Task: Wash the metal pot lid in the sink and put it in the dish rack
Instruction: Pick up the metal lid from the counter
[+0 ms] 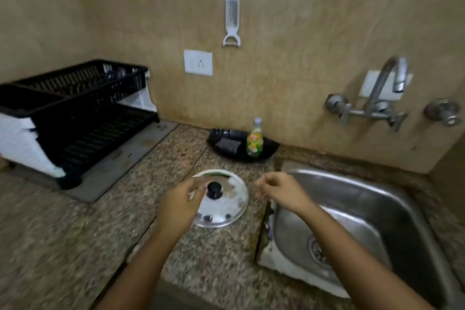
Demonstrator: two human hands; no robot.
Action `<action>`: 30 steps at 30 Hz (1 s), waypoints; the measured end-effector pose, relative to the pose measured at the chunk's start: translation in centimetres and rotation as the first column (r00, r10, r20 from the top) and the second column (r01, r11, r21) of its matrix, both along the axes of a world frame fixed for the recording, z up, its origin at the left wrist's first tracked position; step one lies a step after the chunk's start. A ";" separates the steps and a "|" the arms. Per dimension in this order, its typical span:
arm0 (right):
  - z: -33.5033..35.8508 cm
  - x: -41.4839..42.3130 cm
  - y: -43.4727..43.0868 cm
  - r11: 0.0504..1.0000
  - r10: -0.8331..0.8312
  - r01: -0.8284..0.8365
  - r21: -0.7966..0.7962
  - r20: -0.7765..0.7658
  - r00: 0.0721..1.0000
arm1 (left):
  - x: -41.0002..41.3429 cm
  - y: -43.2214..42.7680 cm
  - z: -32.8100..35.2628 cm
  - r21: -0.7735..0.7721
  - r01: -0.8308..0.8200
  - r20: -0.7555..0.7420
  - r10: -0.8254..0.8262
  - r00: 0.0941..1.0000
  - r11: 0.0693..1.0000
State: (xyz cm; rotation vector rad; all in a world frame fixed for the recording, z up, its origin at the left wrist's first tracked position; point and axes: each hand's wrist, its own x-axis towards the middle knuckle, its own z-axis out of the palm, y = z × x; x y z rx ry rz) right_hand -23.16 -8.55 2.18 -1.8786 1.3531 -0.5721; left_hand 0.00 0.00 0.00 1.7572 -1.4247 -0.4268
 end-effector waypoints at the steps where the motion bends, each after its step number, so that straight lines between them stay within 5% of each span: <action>1: -1.0 0.7 -0.1 1.000 0.007 -0.007 0.016 -0.026 1.000 | 0.9 0.3 -1.1 0.025 -0.020 0.046 0.018 0.999 0.999; 10: -9.0 6.8 0.2 0.995 -0.037 0.015 -0.097 -0.236 0.971 | 6.6 0.5 -12.2 0.323 -0.148 0.498 -0.035 0.866 0.935; 17: -11.6 11.7 -1.9 0.971 -0.136 0.055 -0.234 -0.347 0.928 | 6.8 0.4 -14.9 0.381 -0.167 0.506 -0.055 0.861 0.909; 30: -12.1 16.0 -6.8 0.994 0.023 -0.076 -0.080 -0.522 0.853 | 7.1 0.7 -15.4 0.316 -0.166 0.487 -0.010 0.873 0.934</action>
